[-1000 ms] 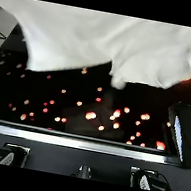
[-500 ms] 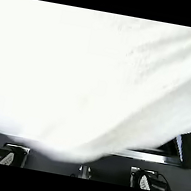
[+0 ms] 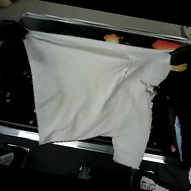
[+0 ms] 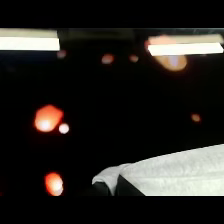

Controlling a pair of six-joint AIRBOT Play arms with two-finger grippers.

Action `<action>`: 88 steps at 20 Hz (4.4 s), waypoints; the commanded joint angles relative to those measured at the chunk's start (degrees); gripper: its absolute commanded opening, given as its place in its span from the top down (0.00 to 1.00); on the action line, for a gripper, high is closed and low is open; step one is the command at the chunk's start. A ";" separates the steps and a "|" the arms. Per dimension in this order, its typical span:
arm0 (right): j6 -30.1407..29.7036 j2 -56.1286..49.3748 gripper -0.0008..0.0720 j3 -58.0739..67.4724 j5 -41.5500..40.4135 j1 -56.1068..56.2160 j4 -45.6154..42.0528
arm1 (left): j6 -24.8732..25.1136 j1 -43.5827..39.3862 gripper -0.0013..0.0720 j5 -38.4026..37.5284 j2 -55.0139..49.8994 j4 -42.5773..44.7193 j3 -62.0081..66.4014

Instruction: Fold the shirts.

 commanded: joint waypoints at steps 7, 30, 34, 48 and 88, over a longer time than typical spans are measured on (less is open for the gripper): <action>16.72 -22.56 0.96 0.07 -10.01 8.72 4.04 | -6.82 0.68 0.94 -3.21 -23.78 -1.55 -3.96; 0.92 -16.94 0.49 -5.55 29.27 -10.73 -2.19 | 3.39 8.46 0.29 -3.41 -5.77 -18.56 -47.28; 0.35 -16.94 0.28 -10.58 29.79 -10.32 -2.54 | 1.20 5.57 0.68 0.02 -5.84 -18.97 -47.25; 3.80 -19.47 0.96 -21.40 13.88 -2.89 -2.34 | 1.92 4.57 0.94 -1.07 -0.96 -19.61 -42.38; 10.97 -25.33 0.96 9.84 0.46 6.97 -15.12 | -2.27 3.04 0.95 1.05 -30.60 -4.07 9.99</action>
